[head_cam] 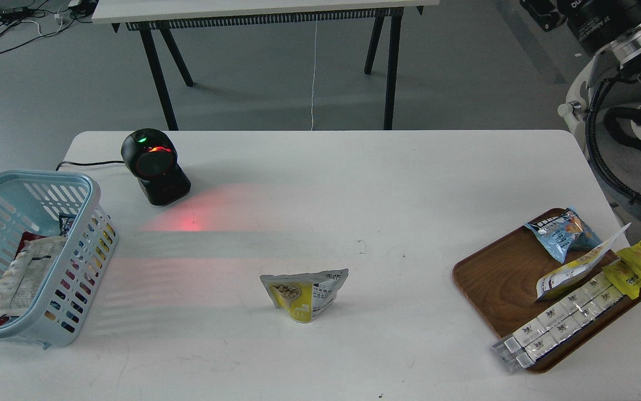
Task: Scan snack and place in basket
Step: 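Reach the left gripper toward the pouch on the table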
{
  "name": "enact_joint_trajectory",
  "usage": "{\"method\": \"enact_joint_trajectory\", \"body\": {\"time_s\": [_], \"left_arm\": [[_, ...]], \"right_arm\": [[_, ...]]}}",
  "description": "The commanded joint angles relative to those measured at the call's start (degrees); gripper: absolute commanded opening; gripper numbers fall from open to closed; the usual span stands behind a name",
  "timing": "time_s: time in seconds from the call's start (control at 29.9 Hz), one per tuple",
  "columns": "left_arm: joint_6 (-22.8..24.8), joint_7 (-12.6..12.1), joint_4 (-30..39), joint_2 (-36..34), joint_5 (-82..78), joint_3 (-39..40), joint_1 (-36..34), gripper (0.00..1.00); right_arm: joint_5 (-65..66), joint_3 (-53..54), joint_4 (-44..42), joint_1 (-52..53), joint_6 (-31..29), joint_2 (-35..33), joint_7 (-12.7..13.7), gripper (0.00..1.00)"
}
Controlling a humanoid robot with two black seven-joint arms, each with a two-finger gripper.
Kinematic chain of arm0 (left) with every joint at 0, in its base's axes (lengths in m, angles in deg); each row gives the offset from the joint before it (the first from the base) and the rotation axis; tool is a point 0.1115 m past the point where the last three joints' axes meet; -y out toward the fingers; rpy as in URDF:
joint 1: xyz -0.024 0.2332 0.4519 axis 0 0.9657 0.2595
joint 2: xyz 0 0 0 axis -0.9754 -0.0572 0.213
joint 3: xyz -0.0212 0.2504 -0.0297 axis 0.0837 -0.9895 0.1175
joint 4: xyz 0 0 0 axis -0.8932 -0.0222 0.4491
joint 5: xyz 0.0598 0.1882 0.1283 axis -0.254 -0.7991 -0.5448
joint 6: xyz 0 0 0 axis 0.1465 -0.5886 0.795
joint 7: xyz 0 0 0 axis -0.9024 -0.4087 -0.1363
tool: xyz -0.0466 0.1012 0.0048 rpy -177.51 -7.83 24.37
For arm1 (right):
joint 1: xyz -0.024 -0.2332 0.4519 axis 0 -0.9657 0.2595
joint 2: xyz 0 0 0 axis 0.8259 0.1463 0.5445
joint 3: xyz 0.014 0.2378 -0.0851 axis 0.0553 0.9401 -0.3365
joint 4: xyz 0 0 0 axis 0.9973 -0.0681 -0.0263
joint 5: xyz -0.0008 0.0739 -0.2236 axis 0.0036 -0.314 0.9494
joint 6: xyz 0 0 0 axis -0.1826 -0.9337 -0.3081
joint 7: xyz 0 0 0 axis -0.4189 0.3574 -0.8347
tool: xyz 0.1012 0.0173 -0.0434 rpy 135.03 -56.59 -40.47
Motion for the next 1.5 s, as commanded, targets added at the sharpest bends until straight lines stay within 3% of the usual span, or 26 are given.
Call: {"method": "enact_joint_trajectory", "body": {"time_s": [0.0,0.13,0.3,0.64,0.8,1.0,1.3,1.47], "left_arm": [[0.01,0.01,5.75,0.71,-0.28,-5.20,0.15,1.00],[0.01,0.01,13.49,-4.74,-0.37,-11.97,0.06,1.00],[0.01,0.01,21.58,-6.68,-8.34,-16.90,-0.46,1.00],[0.01,0.01,28.97,-6.15,-29.01,-27.19,-1.26,1.00],[0.01,0.01,34.06,-6.33,-30.17,-30.35,-0.90,1.00],[0.01,0.01,36.71,-6.33,-30.43,-35.72,0.32,1.00],[0.01,0.01,39.17,-5.80,-32.98,-36.25,10.78,1.00],[0.01,0.01,39.08,-4.84,-35.00,-36.16,12.72,1.00]], "right_arm": [[-0.08,0.05,-0.29,0.19,0.02,0.08,0.00,1.00],[-0.08,0.23,-0.38,-0.07,0.10,0.09,0.00,1.00],[-0.08,0.05,-0.55,-0.60,-0.16,-0.26,0.00,1.00],[-0.08,-1.27,-1.69,-1.66,-0.16,-0.18,0.00,1.00],[-0.08,-1.35,-3.45,-1.75,0.02,0.09,0.00,1.00],[-0.17,-4.43,-5.21,-0.87,0.19,0.17,0.00,1.00],[-0.17,-5.57,-5.39,-1.22,0.28,0.09,0.00,1.00],[-0.17,-5.57,-6.53,-0.96,0.28,0.09,0.00,1.00]]}}
